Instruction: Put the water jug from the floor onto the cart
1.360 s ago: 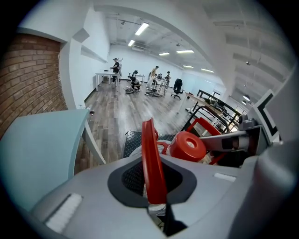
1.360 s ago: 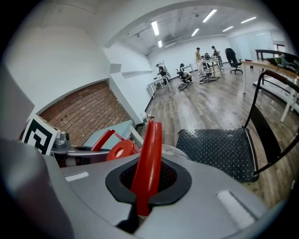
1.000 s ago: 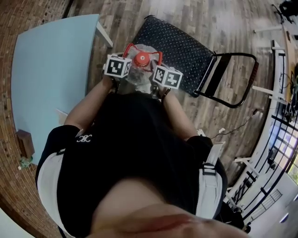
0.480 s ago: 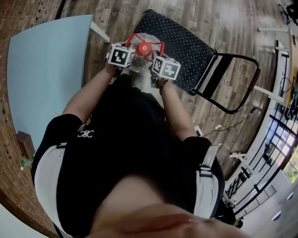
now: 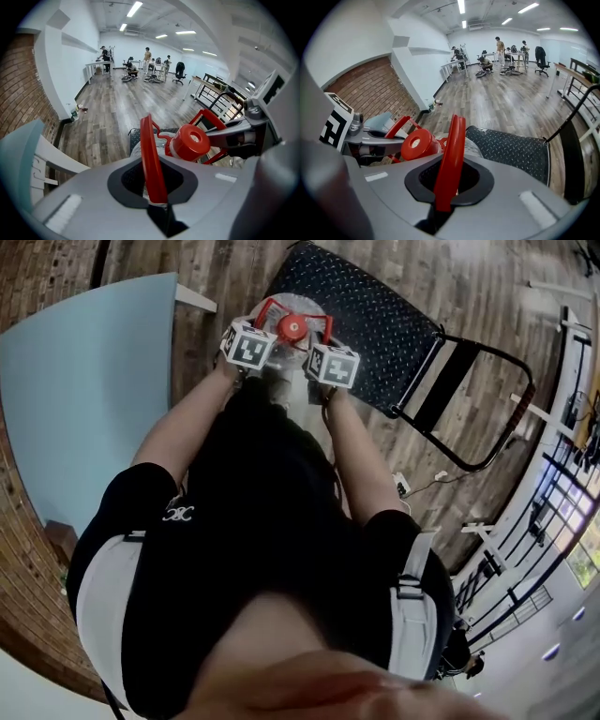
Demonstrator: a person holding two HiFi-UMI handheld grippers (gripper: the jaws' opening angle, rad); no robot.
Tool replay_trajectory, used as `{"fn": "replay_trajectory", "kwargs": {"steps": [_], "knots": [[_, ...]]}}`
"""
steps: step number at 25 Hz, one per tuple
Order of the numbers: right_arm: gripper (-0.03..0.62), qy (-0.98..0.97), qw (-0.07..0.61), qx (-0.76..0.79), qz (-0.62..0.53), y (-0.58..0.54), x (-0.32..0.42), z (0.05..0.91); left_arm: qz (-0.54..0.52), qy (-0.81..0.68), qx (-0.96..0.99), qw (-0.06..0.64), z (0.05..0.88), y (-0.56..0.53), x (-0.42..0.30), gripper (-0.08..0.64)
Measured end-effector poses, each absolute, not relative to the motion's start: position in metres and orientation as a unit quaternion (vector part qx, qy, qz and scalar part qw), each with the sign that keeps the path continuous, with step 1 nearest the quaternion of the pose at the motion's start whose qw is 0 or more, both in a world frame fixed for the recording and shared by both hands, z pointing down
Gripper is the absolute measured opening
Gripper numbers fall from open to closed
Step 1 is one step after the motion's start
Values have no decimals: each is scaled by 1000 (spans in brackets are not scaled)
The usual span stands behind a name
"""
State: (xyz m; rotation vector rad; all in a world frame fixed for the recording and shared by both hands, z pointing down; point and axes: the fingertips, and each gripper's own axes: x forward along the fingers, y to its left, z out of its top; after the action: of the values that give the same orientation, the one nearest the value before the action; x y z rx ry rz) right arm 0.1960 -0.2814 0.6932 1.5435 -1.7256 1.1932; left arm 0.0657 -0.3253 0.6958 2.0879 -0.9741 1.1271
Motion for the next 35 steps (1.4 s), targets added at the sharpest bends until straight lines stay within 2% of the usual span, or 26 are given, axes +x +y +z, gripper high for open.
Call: {"fn": "replay_trajectory", "kwargs": {"steps": [10,21,26,29,35], "knots": [[38,-641,275,573,431,-304,186,723,416,-360,784,287,727,-344,54,45],[17,-621,328,586,404,-319,194,748,438,-349,771,302,759,-350,46,82],[21,-608,332,584,423,-317,205,753,442,-334,767,323,764,-349,52,168],[110,-608,321,577,440,-310,208,755,451,-323,768,321,765,-343,59,210],[183,-615,302,598,415,-304,220,736,439,-346,774,297,747,-343,55,212]]}}
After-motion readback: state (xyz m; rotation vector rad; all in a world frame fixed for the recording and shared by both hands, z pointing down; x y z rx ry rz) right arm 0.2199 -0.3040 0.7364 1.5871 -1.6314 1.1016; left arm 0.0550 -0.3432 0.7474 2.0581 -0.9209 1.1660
